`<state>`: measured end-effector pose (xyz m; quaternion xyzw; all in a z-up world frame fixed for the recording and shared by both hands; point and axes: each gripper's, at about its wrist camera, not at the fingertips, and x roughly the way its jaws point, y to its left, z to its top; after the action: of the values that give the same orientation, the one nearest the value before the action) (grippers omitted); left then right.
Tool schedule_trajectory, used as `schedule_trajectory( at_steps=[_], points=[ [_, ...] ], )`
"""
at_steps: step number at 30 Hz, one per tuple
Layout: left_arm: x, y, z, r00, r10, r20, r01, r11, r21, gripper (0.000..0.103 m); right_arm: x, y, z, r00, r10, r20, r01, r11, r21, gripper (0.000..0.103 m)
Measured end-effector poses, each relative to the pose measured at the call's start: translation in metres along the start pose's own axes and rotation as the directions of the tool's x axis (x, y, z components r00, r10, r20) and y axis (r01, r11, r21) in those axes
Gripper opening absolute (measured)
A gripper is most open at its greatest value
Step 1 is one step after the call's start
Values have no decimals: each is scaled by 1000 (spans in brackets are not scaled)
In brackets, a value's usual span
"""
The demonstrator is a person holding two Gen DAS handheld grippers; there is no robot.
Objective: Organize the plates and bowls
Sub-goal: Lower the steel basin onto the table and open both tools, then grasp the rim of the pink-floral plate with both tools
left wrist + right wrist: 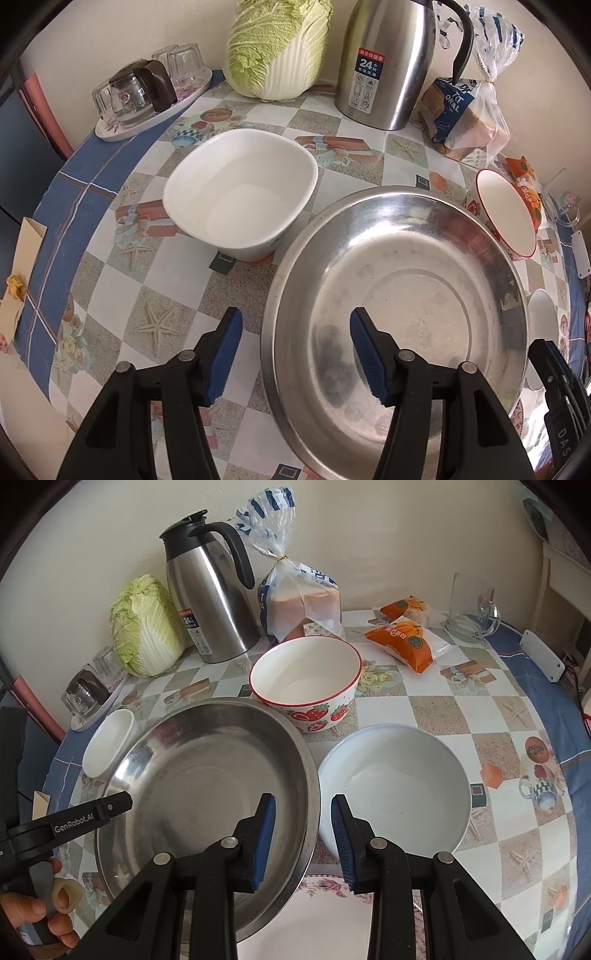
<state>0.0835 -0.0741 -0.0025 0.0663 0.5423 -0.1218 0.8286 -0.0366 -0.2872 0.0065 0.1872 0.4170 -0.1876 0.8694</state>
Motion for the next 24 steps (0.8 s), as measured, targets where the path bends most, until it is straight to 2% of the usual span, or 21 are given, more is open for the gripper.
schedule_trajectory(
  at_steps=[2,3,4,6,8,11,13,18,24],
  points=[
    [-3,-1,-1,1000,11,11,-11,1000,9,78,-4,3,0,1000,-4,2,4,1000,-15,46],
    [-5,-1,-1,1000,13,14,-13,1000,10,79,-5,5,0,1000,-8,6,8,1000,-23,59],
    [-7,-1,-2,1000,13,17,-13,1000,10,79,-7,6,1,1000,-14,12,14,999,-29,64],
    [-9,1,-3,1000,11,25,-11,1000,5,83,-10,9,1,999,-26,18,27,999,-46,65],
    [-12,2,-5,999,14,33,-14,1000,-2,90,-13,10,0,999,-31,21,32,998,-54,70],
    [-15,4,-9,999,11,37,-11,1000,-10,90,-16,9,-1,999,-33,24,34,998,-50,77],
    [-17,6,-12,999,2,40,-2,1000,-17,90,-18,7,-2,999,-36,25,37,999,-41,87],
    [-26,9,-21,998,-24,64,27,999,-39,90,-25,2,-9,999,-22,34,22,1000,-4,103],
    [-42,9,-40,994,-34,104,38,999,-36,96,-39,8,-24,996,-48,71,51,998,-42,103]
  ],
)
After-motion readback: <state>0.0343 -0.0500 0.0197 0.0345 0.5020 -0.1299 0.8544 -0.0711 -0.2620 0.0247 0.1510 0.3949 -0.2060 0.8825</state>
